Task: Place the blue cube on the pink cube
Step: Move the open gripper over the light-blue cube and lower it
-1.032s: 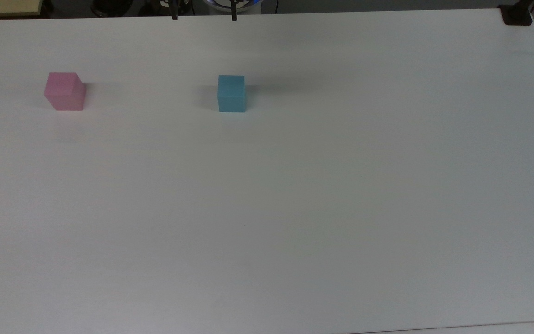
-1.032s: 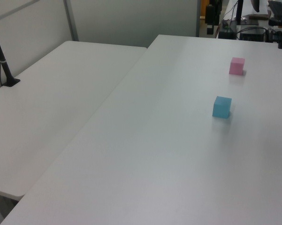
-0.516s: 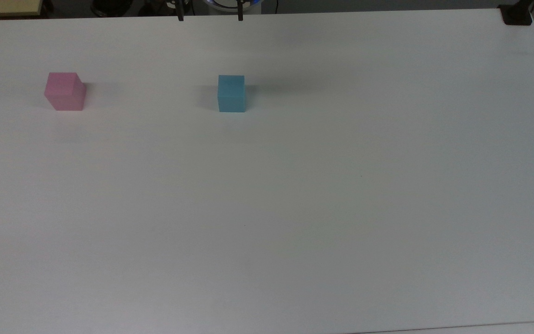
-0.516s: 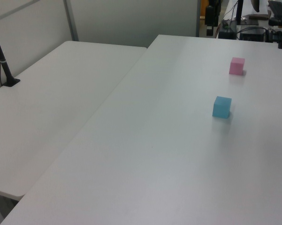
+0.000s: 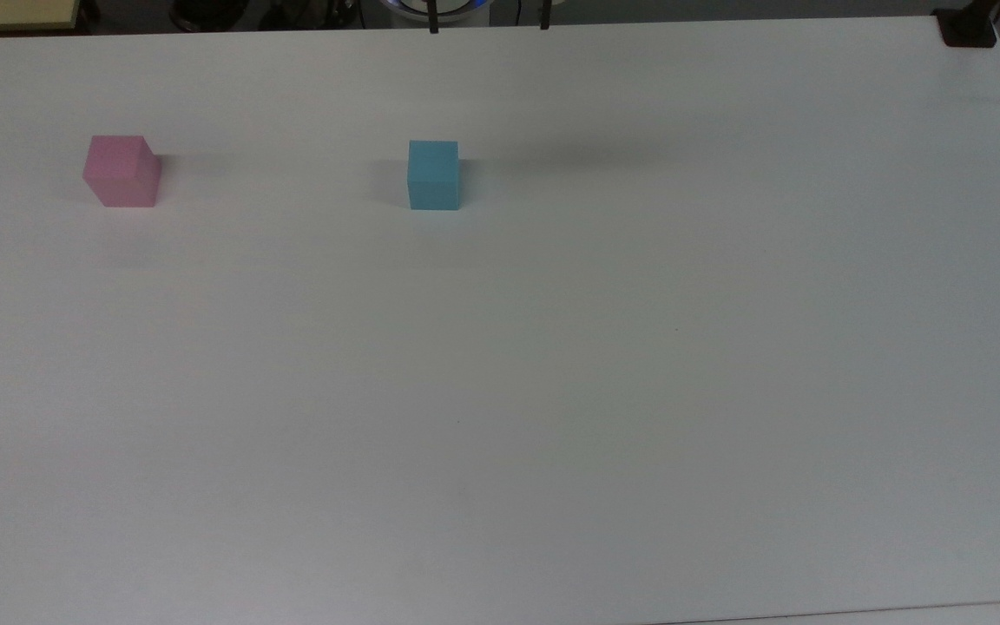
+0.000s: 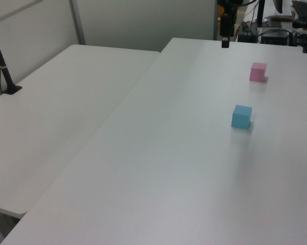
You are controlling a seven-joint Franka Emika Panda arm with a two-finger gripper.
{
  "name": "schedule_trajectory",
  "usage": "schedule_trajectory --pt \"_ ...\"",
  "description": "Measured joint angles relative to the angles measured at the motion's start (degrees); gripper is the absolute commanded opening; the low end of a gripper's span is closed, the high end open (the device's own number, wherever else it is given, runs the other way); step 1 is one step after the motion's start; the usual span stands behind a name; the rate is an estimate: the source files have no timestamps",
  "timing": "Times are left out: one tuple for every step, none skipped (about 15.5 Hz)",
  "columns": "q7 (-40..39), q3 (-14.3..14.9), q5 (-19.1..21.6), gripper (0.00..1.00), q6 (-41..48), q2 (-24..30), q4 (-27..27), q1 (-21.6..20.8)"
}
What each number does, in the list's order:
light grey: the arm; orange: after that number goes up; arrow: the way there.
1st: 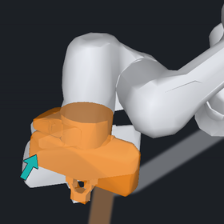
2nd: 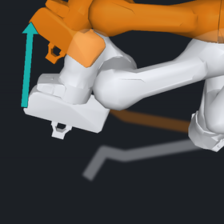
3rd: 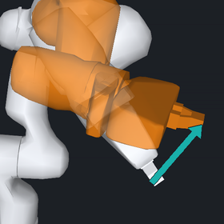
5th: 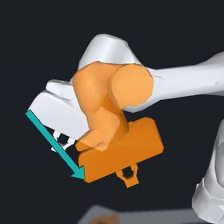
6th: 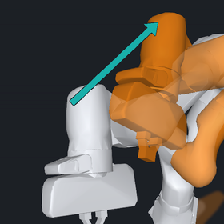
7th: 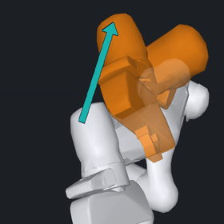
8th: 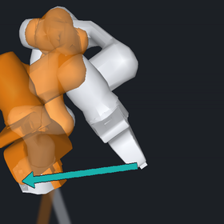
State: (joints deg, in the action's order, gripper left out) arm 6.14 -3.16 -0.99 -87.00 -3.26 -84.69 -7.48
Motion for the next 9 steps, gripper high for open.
schedule_trajectory --pt "0.8 0.0 0.0 1.0 0.0 0.4 -0.5 -0.2" --pt "1.3 0.0 0.0 1.0 0.0 1.2 -1.4 -0.2" --pt "1.5 0.1 0.0 1.0 0.0 2.4 -2.9 -0.2" --pt "1.5 0.1 0.0 1.0 0.0 3.9 -5.0 -0.2" --pt "1.6 0.2 0.0 1.0 -0.3 5.6 -7.2 -0.2" --pt "1.7 0.2 0.0 1.0 -0.9 7.5 -9.7 -0.2" --pt "1.8 0.2 0.0 1.0 -1.5 9.1 -12.0 -0.2" --pt "1.9 0.2 0.0 1.0 -1.9 10.5 -14.0 -0.1" --pt "2.0 0.4 0.0 1.0 -2.3 11.4 -15.6 0.0"
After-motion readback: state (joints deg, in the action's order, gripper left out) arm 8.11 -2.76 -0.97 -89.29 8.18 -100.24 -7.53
